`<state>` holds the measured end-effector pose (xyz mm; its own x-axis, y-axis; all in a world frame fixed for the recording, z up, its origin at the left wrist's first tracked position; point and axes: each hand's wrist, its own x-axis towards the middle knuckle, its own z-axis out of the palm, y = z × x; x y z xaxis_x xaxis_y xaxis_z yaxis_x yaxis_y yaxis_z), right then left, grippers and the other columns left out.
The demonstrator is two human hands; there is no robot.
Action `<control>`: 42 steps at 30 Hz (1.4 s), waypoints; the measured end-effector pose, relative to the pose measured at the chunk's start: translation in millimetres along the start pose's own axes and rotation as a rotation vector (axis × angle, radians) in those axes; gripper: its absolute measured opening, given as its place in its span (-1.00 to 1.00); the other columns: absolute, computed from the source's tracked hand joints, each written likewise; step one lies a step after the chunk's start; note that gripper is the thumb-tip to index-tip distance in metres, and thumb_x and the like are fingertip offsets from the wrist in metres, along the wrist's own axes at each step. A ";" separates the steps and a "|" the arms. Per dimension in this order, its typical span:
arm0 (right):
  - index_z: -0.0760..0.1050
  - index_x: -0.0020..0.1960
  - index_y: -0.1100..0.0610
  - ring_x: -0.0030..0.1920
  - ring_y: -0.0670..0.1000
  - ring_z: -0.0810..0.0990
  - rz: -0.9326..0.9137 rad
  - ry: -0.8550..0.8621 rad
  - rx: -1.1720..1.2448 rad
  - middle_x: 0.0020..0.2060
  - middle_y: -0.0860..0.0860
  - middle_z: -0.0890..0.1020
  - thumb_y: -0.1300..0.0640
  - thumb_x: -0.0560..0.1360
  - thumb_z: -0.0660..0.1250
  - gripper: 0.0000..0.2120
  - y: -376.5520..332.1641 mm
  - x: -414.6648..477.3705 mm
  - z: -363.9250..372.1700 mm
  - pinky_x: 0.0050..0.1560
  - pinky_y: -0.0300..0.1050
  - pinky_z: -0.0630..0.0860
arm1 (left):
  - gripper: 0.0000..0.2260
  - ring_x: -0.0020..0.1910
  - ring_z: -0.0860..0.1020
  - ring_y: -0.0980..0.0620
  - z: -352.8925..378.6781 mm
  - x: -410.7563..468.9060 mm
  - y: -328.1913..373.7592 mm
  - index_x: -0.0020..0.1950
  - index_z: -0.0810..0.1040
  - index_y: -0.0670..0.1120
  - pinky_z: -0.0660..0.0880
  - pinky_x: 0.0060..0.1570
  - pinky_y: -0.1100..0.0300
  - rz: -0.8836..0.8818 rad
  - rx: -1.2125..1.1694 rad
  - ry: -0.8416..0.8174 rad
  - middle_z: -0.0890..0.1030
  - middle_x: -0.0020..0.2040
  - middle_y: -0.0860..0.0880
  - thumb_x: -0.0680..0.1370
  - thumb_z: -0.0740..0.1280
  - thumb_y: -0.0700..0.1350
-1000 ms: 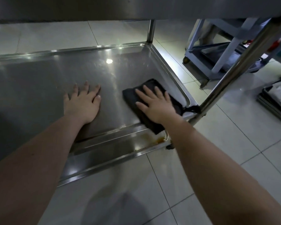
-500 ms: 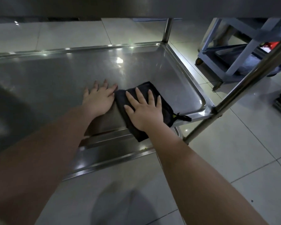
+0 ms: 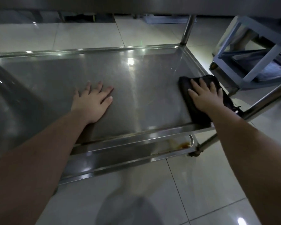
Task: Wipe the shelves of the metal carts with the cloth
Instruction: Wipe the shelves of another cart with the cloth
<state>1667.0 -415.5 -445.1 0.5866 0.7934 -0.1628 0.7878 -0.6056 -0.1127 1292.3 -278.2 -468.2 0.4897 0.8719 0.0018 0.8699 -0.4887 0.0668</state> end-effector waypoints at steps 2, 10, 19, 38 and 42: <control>-0.12 0.56 -0.27 0.57 0.17 -0.20 0.071 0.030 0.025 0.59 -0.12 -0.10 -0.28 0.60 -0.15 -0.46 -24.7 8.7 4.7 0.48 0.30 -0.27 | -0.53 0.58 -0.07 -0.14 0.1 0.3 4.1 0.54 -0.08 0.34 -0.13 0.44 -0.32 -0.003 -0.001 -0.005 -0.03 0.61 0.12 0.61 -0.17 0.27; -0.07 0.56 -0.28 0.57 0.14 -0.19 -0.461 -0.026 0.010 0.59 -0.15 -0.07 -0.28 0.61 -0.13 -0.47 -233.6 -12.4 32.6 0.47 0.26 -0.28 | -0.45 0.58 -0.10 -0.04 1.1 3.0 -1.8 0.59 -0.11 0.16 -0.07 0.47 -0.26 -0.061 -0.003 -0.012 -0.10 0.60 0.17 0.62 -0.11 0.24; -0.09 0.57 -0.21 0.57 0.18 -0.14 0.092 0.048 0.004 0.59 -0.07 -0.05 -0.28 0.60 -0.15 -0.44 -31.0 57.5 -7.3 0.49 0.32 -0.20 | -0.45 0.58 -0.08 -0.09 2.5 1.5 7.9 0.60 -0.08 0.14 -0.09 0.46 -0.31 -0.051 0.007 0.023 -0.07 0.61 0.13 0.62 -0.12 0.24; -0.08 0.57 -0.26 0.58 0.12 -0.14 0.060 0.018 0.009 0.59 -0.12 -0.08 -0.23 0.63 -0.10 -0.48 -8.4 -4.4 -1.8 0.49 0.29 -0.19 | -0.48 0.58 -0.10 -0.11 -2.9 1.0 11.8 0.60 -0.04 0.11 -0.16 0.46 -0.30 -0.058 -0.028 -0.006 -0.08 0.61 0.12 0.65 -0.11 0.19; -0.16 0.57 -0.24 0.57 0.17 -0.22 0.154 -0.003 0.003 0.59 -0.12 -0.15 -0.24 0.63 -0.17 -0.47 -19.8 -29.3 5.3 0.48 0.32 -0.25 | -0.47 0.58 -0.10 -0.12 -2.7 -0.5 14.9 0.60 -0.06 0.09 -0.17 0.45 -0.33 -0.055 -0.021 -0.012 -0.09 0.61 0.11 0.64 -0.12 0.19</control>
<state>1633.2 -427.1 -443.3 0.6998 0.6910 -0.1812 0.6881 -0.7202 -0.0887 1304.8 -285.9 -464.6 0.4423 0.8968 -0.0147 0.8940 -0.4395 0.0875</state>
